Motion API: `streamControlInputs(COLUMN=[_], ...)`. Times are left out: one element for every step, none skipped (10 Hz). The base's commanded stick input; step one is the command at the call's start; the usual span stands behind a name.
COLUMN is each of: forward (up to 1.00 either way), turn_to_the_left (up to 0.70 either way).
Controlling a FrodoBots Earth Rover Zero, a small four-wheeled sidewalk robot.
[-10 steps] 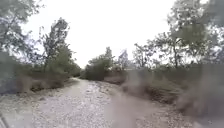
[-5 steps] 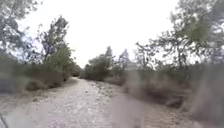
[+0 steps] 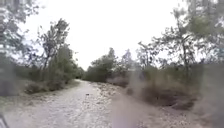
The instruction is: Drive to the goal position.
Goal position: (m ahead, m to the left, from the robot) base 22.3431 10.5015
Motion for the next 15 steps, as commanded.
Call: streamControlInputs(forward=[0.45, 0.45, 0.45, 0.45, 0.45, 0.45, 0.45, 0.45, 0.45, 0.45, 0.45, 0.45, 0.45, 0.45, 0.45], turn_to_the_left=[0.0, 0.0, 0.0, 0.0, 0.0, 0.0, 0.0, 0.0, 0.0, 0.0, 0.0, 0.0, 0.0, 0.0, 0.0])
